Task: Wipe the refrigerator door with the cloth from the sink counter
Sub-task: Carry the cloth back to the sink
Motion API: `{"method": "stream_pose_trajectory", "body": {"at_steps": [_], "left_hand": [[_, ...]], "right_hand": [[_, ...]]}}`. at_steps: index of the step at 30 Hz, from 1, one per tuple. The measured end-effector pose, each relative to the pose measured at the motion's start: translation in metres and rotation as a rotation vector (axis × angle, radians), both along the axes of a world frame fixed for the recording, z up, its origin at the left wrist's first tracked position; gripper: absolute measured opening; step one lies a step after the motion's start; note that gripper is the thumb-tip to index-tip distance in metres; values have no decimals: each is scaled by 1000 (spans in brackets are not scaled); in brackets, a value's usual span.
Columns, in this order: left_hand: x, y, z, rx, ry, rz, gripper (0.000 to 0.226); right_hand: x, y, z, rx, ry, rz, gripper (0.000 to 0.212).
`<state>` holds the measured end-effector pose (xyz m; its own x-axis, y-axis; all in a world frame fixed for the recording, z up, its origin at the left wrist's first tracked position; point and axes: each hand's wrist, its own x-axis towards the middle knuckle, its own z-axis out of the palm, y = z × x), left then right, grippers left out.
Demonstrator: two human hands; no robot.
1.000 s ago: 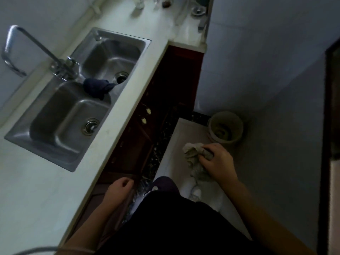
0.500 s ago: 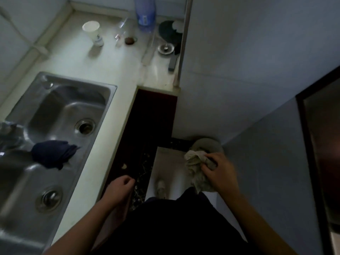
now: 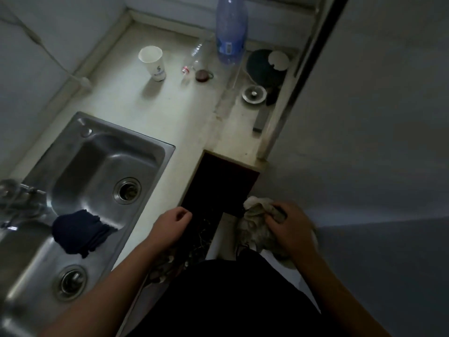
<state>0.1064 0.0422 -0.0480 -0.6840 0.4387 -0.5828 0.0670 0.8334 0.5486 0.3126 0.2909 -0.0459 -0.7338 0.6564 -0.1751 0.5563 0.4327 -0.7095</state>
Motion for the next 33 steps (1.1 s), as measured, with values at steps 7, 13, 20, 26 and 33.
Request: {"method": "stream_pose_trajectory", "body": {"at_steps": [7, 13, 20, 26, 33], "left_hand": [[-35, 11, 8, 19, 70, 247, 19], [-67, 5, 12, 36, 75, 371, 16], [-116, 15, 22, 69, 58, 405, 17], [-149, 22, 14, 58, 31, 396, 17], [-159, 23, 0, 68, -9, 368, 16]], "right_hand": [[-122, 41, 8, -35, 85, 298, 23], [-216, 54, 42, 74, 161, 376, 25], [-313, 70, 70, 155, 293, 288, 23], [-360, 84, 38, 120, 218, 185, 25], [-317, 70, -22, 126, -109, 296, 65]]}}
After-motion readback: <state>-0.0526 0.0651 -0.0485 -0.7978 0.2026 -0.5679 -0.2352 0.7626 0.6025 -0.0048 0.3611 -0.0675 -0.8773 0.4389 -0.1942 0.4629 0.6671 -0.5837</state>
